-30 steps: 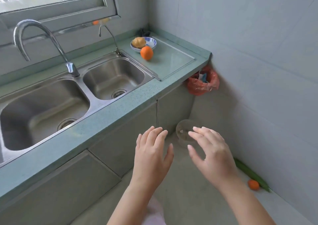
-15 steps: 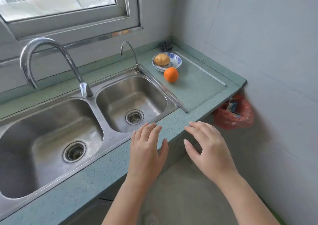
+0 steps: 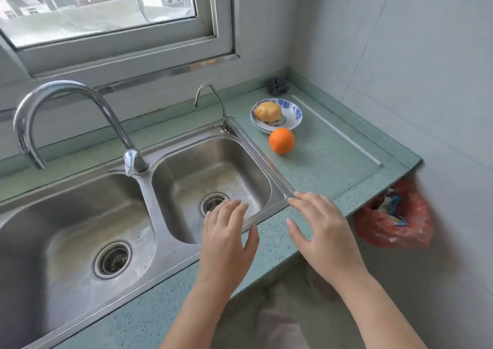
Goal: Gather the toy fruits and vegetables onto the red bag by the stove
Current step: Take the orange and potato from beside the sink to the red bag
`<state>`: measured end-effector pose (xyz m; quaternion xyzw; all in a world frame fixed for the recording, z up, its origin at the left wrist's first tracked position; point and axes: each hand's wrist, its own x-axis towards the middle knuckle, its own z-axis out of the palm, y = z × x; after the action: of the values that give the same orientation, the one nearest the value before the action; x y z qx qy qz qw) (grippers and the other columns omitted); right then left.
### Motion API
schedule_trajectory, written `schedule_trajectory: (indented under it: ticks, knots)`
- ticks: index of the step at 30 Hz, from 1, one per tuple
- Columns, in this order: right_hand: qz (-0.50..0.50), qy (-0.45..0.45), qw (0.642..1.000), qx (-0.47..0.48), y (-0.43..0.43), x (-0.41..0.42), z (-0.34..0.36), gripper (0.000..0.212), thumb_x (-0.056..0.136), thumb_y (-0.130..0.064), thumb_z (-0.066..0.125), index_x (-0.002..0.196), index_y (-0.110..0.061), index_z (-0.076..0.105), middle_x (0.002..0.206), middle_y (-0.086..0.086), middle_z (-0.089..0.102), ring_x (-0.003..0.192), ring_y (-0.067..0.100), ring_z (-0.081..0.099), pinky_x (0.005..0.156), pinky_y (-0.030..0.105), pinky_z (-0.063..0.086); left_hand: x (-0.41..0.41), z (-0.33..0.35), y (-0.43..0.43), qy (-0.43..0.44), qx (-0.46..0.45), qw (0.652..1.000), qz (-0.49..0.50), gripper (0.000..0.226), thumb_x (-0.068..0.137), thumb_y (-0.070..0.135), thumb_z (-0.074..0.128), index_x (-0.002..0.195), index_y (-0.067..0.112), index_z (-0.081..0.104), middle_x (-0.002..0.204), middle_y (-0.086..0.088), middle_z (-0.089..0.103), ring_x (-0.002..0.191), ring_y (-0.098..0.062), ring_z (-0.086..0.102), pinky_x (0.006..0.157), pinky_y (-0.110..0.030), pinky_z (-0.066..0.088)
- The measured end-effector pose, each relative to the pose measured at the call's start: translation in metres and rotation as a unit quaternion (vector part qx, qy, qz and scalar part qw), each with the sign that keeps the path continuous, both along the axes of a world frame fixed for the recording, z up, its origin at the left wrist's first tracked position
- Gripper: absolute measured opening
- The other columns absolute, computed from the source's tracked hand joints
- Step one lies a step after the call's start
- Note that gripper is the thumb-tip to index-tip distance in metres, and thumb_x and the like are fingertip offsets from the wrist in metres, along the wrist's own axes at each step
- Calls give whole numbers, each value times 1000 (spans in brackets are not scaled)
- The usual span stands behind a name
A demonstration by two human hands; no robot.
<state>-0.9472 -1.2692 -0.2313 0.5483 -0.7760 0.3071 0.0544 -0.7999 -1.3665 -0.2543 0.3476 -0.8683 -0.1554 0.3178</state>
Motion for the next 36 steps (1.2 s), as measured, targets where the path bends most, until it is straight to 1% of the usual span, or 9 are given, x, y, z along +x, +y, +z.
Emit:
schedule_trajectory:
  ticks: [7,10,14,20,23,26,31,34,36]
  knots:
    - [-3,-10,1000,-21,-56,-95,0,39,84,-34,46,108,-9,64,110,8,64,102,23,56,92,33,40,-91,8,-56,-12,11,1000,-4,39,80,31,46,106,7,62,110,-8,63,104,-29,55,88,-44,46]
    - [-11,-16,1000,-23,-77,-135,-4,39,84,-34,45,108,-9,63,110,8,64,102,24,56,91,34,41,-134,7,-84,-8,13,1000,-17,39,79,30,47,106,6,62,109,-9,63,103,-23,51,90,-36,41]
    - [-14,-28,999,-15,-102,-180,-17,40,84,-34,45,108,-9,64,109,8,64,102,23,56,91,32,39,-181,-2,-112,-22,35,999,-19,41,79,30,47,107,5,61,109,-11,63,100,-28,56,90,-30,38]
    - [6,-50,999,18,-141,-224,-34,40,83,-35,45,107,-9,64,108,8,64,99,24,58,90,30,37,-221,-24,-143,-43,97,994,-14,46,78,34,47,111,5,60,112,-10,61,101,-30,58,89,-32,39]
    - [18,-59,998,26,-162,-240,-40,41,82,-36,45,106,-9,65,106,8,65,99,22,56,90,27,36,-233,-33,-152,-27,154,988,-17,52,78,39,47,117,7,57,118,-6,58,110,-21,51,93,-26,34]
    - [32,-70,996,36,-184,-253,-45,43,82,-37,44,108,-9,64,107,7,65,101,21,56,91,28,39,-241,-44,-163,-22,207,978,-11,61,76,49,48,123,11,53,125,0,52,116,-6,41,97,-12,25]
    - [56,-100,992,57,-219,-268,-57,45,81,-37,46,111,-8,62,112,8,63,106,24,56,93,32,39,-253,-58,-178,-25,268,963,0,66,71,49,63,128,18,47,131,8,43,123,-7,37,100,-16,25]
    - [67,-131,987,71,-241,-275,-65,44,80,-34,53,116,-9,59,118,7,59,113,22,51,95,30,37,-256,-65,-184,-19,285,958,-6,70,68,55,62,128,23,47,129,14,39,123,-3,35,96,-3,19]
    - [78,-143,984,77,-256,-277,-70,49,80,-39,50,119,-10,57,121,7,56,115,20,48,95,29,37,-258,-68,-187,-17,299,954,-7,70,67,52,64,129,25,46,128,18,35,122,-1,32,93,3,15]
